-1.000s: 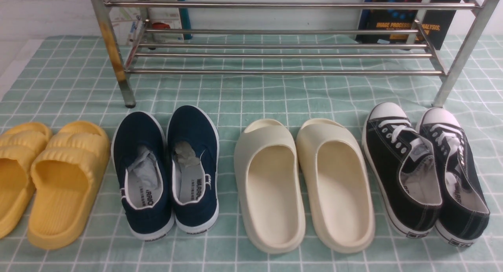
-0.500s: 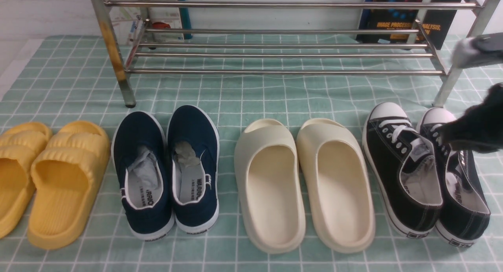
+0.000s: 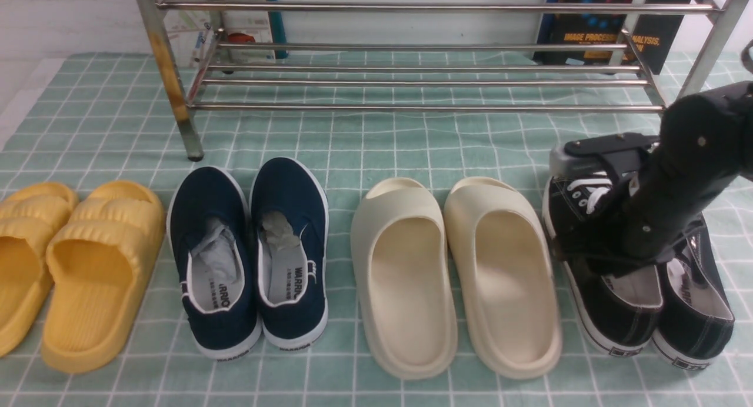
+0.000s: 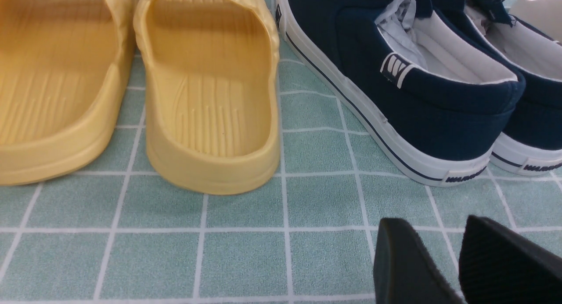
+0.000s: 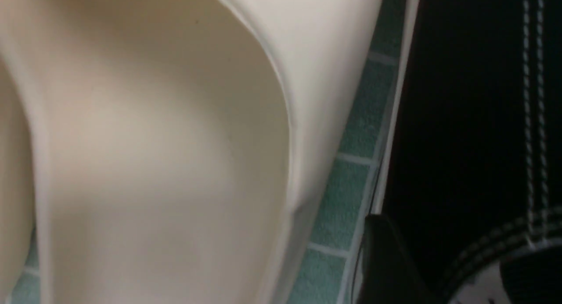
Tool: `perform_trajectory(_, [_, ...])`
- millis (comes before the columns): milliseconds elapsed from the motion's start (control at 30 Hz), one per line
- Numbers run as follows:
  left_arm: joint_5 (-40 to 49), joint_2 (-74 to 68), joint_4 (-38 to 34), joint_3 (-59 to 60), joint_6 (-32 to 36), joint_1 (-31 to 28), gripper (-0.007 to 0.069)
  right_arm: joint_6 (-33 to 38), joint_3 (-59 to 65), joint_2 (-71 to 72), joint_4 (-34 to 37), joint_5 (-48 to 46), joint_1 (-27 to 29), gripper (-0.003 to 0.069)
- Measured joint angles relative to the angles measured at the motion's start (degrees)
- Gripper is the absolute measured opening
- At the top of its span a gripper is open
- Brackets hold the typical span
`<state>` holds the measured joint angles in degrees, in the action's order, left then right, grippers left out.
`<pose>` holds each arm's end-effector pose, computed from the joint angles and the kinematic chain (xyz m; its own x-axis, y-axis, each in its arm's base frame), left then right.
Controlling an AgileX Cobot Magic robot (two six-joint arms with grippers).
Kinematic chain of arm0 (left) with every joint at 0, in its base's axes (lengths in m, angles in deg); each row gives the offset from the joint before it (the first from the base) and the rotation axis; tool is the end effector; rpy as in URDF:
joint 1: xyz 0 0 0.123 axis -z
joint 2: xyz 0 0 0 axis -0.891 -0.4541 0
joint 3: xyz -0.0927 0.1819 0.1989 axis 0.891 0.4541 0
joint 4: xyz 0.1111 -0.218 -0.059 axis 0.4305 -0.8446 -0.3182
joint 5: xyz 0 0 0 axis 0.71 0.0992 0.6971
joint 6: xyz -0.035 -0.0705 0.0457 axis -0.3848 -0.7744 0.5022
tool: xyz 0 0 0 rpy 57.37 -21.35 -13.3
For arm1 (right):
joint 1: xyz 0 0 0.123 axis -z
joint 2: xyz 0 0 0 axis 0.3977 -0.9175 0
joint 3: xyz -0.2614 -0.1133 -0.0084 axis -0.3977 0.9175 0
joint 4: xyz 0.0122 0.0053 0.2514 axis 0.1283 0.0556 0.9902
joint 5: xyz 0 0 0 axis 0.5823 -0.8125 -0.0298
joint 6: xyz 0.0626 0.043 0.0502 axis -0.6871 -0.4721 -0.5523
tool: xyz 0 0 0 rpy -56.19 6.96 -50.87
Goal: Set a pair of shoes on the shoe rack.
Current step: Use the right arm to grab the shoe closest to it, then use the right arm to put a shoe into the shoe rack
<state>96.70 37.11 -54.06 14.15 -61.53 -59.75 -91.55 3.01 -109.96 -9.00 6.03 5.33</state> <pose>0.0498 -0.0075 0.1665 -0.3724 -0.0905 -0.9236 0.0629 0.9905 -0.1224 0.3233 0.1095 0.1960 -0.9542 -0.1241 -0.2722 -0.1529 0.9844 0.0874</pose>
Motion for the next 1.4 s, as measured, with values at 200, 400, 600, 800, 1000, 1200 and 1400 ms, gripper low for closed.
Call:
perform_trajectory(200, [0.0, 0.0, 0.0, 0.0, 0.0, 0.0, 0.0218, -1.09, -0.31, -1.9, 1.03, 1.84, -0.19, 0.0064])
perform_trajectory(400, [0.0, 0.0, 0.0, 0.0, 0.0, 0.0, 0.0218, -1.14, -0.26, 1.43, 1.05, -0.83, -0.71, 0.001])
perform_trajectory(600, [0.0, 0.0, 0.0, 0.0, 0.0, 0.0, 0.0218, -0.84, -2.77, 7.75, 0.87, -5.49, -2.33, 0.0014])
perform_trajectory(800, [0.0, 0.0, 0.0, 0.0, 0.0, 0.0, 0.0218, -0.59, -8.96, 7.38, -0.53, -6.48, -2.75, 0.0015])
perform_trajectory(1000, [0.0, 0.0, 0.0, 0.0, 0.0, 0.0, 0.0218, -0.49, -18.43, -0.14, -3.32, -6.43, -2.75, 0.0015])
perform_trajectory(1200, [0.0, 0.0, 0.0, 0.0, 0.0, 0.0, 0.0218, -0.21, -34.1, -12.03, -4.47, -8.38, -2.68, 0.0015])
perform_trajectory(1400, [0.0, 0.0, 0.0, 0.0, 0.0, 0.0, 0.0218, 0.49, -48.15, -20.55, -4.21, -13.64, -0.62, 0.0016])
